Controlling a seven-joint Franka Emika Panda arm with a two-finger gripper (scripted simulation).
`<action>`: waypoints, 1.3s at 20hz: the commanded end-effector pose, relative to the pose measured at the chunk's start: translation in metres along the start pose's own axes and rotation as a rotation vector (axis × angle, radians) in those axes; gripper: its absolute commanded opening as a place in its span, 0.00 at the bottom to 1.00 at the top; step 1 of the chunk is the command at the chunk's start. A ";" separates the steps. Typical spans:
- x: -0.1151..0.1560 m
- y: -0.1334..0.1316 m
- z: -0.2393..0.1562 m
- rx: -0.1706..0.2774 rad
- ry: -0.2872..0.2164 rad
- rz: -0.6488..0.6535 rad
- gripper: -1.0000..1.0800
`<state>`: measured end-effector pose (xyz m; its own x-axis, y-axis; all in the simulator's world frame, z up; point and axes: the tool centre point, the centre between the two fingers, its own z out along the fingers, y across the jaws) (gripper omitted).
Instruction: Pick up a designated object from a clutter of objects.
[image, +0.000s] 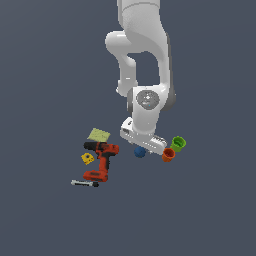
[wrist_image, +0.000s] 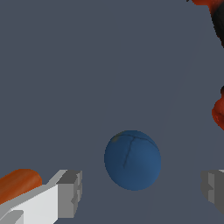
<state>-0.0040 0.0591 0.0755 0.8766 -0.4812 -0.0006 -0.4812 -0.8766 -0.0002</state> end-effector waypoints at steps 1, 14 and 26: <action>-0.001 0.000 0.008 -0.001 -0.001 0.000 0.96; 0.000 0.000 0.045 0.000 0.000 0.003 0.00; 0.000 0.000 0.043 0.001 0.001 0.003 0.00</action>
<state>-0.0046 0.0595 0.0317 0.8754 -0.4833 -0.0001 -0.4833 -0.8754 -0.0004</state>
